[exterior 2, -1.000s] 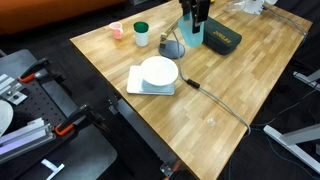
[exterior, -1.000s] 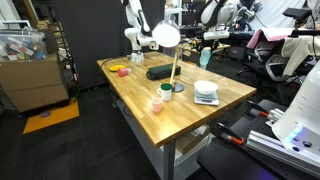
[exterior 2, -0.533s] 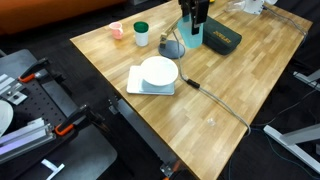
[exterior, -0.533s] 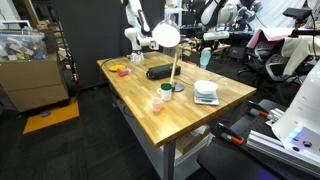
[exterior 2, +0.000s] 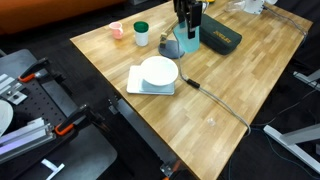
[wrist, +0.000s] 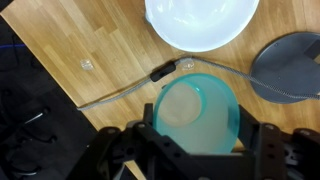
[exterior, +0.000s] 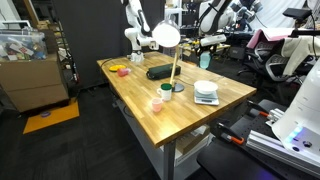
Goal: Pour the contents of the cup into the bowl
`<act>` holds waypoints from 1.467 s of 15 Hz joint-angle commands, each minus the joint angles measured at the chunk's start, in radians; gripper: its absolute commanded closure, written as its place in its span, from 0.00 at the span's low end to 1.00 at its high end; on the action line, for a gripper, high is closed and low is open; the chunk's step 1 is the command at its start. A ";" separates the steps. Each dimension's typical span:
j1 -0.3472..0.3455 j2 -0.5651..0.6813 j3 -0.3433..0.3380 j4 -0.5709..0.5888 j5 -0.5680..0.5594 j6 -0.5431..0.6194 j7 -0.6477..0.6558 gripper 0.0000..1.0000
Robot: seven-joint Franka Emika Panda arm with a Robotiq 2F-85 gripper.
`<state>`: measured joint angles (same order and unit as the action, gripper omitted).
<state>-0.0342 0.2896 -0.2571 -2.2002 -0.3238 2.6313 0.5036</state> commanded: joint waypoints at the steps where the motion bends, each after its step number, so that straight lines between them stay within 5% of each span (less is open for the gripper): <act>1: 0.034 0.008 -0.028 -0.009 -0.045 0.033 0.046 0.48; 2: 0.024 0.010 -0.015 0.002 -0.014 0.002 0.018 0.23; 13: 0.029 0.011 -0.019 0.001 -0.015 0.007 0.022 0.23; 14: 0.029 0.011 -0.019 0.001 -0.015 0.007 0.022 0.48; 22: 0.126 0.019 -0.164 -0.056 -0.300 0.343 0.206 0.48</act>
<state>0.0422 0.3052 -0.3438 -2.2232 -0.5016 2.8736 0.6207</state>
